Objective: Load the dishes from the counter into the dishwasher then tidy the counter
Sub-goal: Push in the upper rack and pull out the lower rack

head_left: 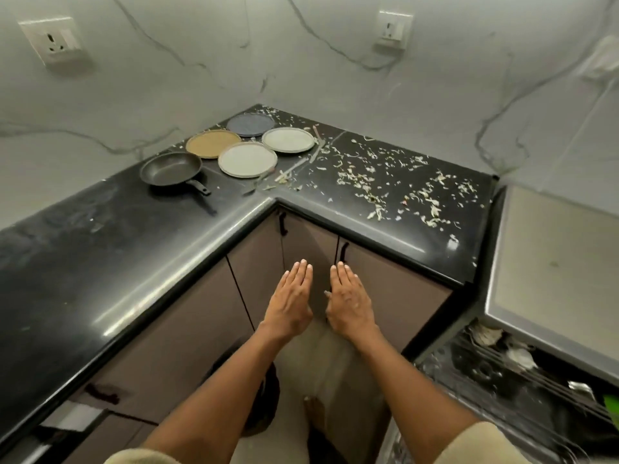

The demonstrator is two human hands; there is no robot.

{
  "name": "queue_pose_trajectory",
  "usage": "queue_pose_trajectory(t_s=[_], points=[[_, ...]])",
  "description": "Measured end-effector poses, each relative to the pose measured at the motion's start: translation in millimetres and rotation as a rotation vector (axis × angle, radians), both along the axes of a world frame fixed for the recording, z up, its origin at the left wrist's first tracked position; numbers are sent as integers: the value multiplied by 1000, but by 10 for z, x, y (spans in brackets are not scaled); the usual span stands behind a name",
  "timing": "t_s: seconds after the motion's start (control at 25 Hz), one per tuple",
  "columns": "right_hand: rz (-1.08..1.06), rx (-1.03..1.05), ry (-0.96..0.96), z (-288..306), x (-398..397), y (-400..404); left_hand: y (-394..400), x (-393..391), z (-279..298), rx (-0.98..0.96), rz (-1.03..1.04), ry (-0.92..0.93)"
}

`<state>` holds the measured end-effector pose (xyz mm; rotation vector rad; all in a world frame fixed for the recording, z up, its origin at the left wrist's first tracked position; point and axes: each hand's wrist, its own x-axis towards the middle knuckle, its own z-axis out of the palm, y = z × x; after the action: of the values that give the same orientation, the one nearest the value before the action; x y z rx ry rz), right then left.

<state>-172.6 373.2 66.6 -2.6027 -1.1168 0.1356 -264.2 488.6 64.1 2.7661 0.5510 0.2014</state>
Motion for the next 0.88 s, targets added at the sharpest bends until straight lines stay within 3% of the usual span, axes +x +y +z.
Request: queue_pose_trajectory(t_s=[0.44,0.88], points=[[105,-8,-19,129,1677,1677,1551,1552,138,-10,123,9],[211,-82,28,-106,2463,3018,2822,2089,-127,-36,212,49]])
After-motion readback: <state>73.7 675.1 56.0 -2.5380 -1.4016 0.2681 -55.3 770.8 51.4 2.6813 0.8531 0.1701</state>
